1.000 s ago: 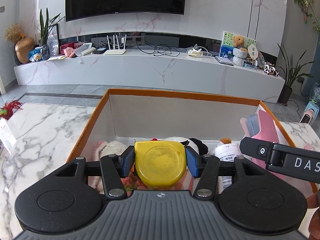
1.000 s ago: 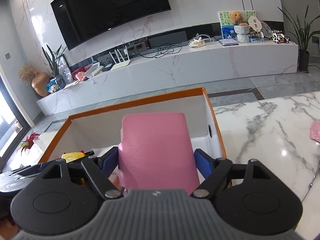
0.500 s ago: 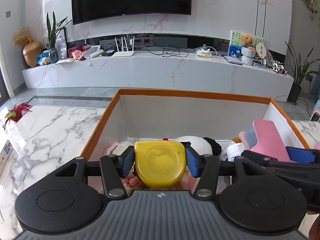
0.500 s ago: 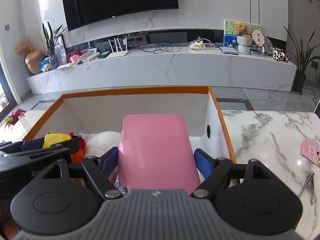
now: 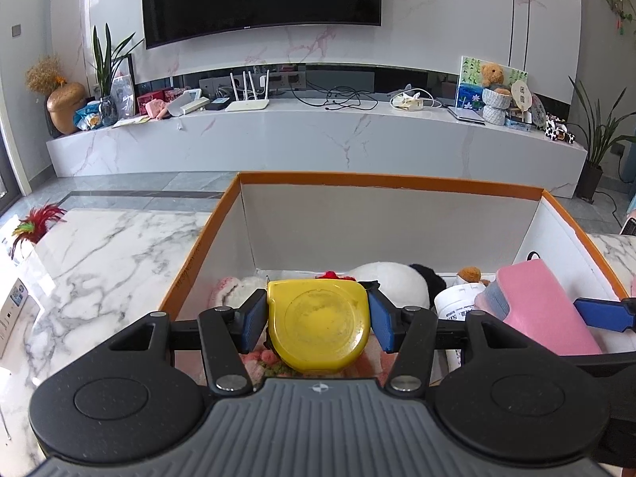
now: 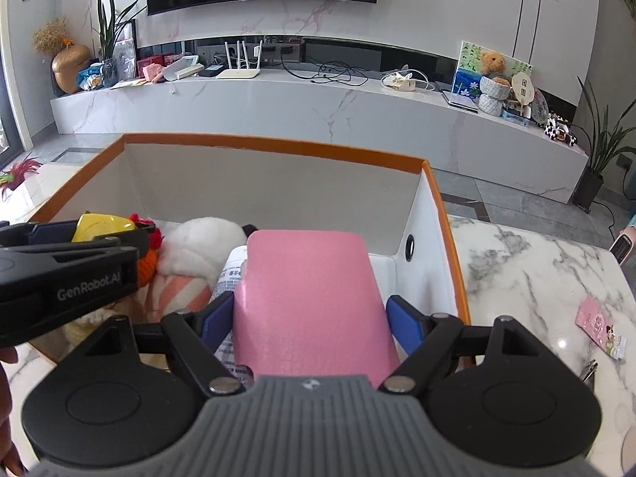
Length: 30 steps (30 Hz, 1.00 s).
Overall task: Organize objects
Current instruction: 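Open the left tool to drop the tape measure while the right tool releases the pink case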
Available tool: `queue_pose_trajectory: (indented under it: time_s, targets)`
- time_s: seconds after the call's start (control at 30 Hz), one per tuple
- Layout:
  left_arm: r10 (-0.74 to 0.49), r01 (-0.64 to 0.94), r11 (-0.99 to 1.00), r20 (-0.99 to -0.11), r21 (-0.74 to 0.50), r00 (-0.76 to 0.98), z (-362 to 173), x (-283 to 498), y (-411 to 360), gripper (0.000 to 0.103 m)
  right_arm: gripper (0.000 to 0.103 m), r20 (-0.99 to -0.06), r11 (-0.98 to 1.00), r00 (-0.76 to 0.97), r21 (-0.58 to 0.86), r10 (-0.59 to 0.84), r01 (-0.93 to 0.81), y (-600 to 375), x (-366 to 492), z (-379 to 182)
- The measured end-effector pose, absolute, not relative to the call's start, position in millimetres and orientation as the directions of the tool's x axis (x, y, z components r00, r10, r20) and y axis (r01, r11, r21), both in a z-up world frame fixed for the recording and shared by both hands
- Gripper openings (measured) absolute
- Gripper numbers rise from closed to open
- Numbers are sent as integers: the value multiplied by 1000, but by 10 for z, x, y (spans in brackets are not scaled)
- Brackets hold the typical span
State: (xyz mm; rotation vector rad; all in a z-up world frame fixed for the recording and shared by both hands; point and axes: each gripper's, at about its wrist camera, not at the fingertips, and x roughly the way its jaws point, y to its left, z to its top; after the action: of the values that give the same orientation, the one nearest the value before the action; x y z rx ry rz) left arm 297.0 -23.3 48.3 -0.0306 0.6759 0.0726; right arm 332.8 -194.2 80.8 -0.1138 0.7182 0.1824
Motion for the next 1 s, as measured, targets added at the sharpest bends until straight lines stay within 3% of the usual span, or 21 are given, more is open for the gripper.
queue_pose_trajectory:
  time_s: [0.5, 0.63, 1.0]
  targets:
    - [72, -93, 996, -652, 2, 755, 400, 2987, -242, 63, 83, -674, 972, 726, -51, 135, -228, -1914, 3307, 808]
    - [52, -94, 995, -650, -31, 758, 416, 2974, -217, 71, 85, -673, 973, 729, -60, 125, -222, -1907, 3311, 817]
    - [48, -99, 994, -651, -42, 758, 425, 2962, -212, 71, 86, -672, 973, 731, -66, 121, -222, -1911, 3302, 814]
